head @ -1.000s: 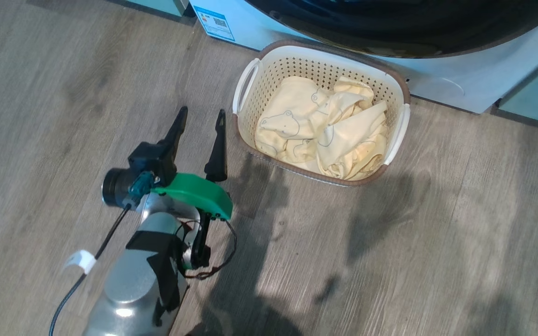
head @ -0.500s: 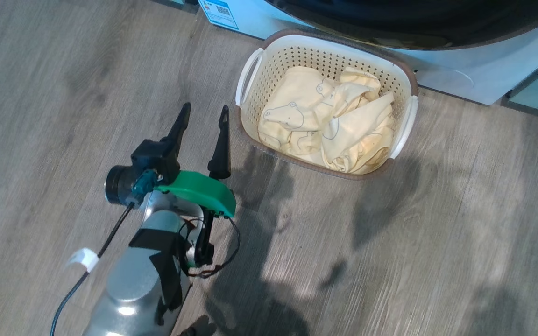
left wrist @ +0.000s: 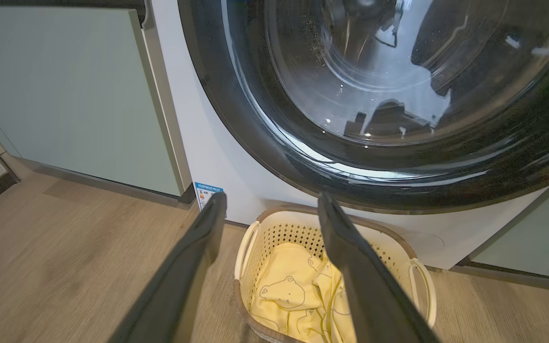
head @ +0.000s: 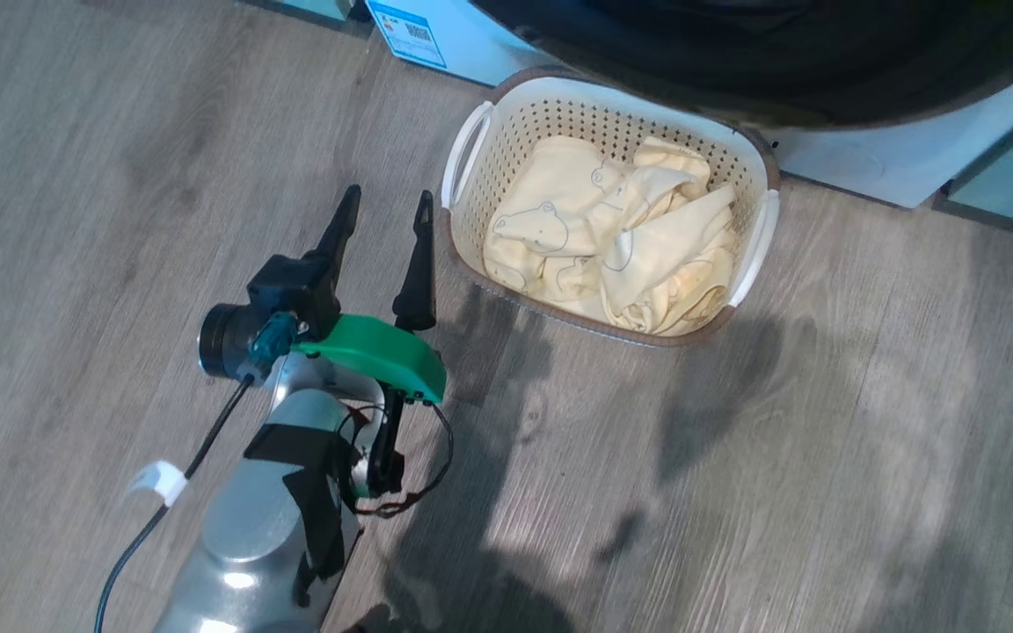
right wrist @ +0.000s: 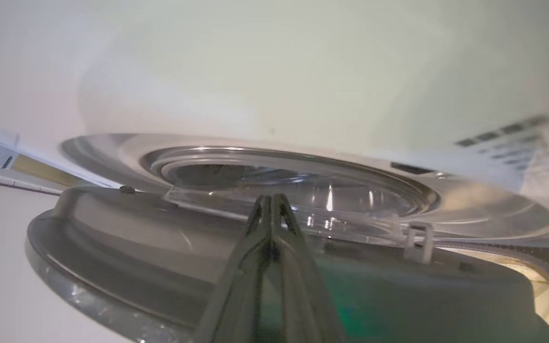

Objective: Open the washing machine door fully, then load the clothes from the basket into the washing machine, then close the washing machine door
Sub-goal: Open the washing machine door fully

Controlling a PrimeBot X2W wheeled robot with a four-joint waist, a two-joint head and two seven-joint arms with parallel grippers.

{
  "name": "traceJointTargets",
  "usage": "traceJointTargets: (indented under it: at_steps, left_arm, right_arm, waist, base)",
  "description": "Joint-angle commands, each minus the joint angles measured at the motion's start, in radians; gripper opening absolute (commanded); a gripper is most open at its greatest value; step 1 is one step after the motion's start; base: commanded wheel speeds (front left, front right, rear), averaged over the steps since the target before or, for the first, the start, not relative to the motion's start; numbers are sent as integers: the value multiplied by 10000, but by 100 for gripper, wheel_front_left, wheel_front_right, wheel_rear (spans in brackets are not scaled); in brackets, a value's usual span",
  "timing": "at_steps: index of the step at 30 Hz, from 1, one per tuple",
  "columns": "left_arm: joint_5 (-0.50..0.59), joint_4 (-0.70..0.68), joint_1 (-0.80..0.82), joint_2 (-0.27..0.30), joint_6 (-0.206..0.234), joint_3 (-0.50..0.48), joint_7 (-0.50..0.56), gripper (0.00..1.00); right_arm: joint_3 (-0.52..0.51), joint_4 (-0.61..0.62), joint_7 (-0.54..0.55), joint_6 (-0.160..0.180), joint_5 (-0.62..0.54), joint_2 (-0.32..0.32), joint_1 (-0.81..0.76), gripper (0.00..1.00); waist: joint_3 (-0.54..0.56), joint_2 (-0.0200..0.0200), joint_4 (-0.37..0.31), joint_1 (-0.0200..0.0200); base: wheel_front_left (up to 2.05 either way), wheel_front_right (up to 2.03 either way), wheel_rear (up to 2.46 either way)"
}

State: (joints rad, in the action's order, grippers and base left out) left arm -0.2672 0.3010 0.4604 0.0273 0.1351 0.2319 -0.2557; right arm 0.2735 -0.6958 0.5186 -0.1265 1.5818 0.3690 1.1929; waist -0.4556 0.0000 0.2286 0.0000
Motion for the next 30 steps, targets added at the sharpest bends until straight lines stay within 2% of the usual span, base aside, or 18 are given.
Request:
traceJointTargets:
  at_steps: [1, 18, 30]
  left_arm:
    - [-48, -242, 114, 229, 47, -281, -61, 100]
    - [133, 31, -231, 229, -139, -432, -61, 100]
    - [355, 343, -781, 229, -365, -669, -61, 100]
  right_arm:
    - [98, 464, 206, -42, 116, -259, -140, 0]
    - [245, 1144, 1926, -42, 506, -482, -1343, 0]
    - [598, 1655, 3001, -42, 578, -1142, -2769, 0]
  waist:
    - [65, 0, -25, 0]
    - [962, 0, -164, 0]
    - [2083, 0, -241, 0]
  base:
    - [0, 0, 0]
    - [0, 0, 0]
    - [0, 0, 0]
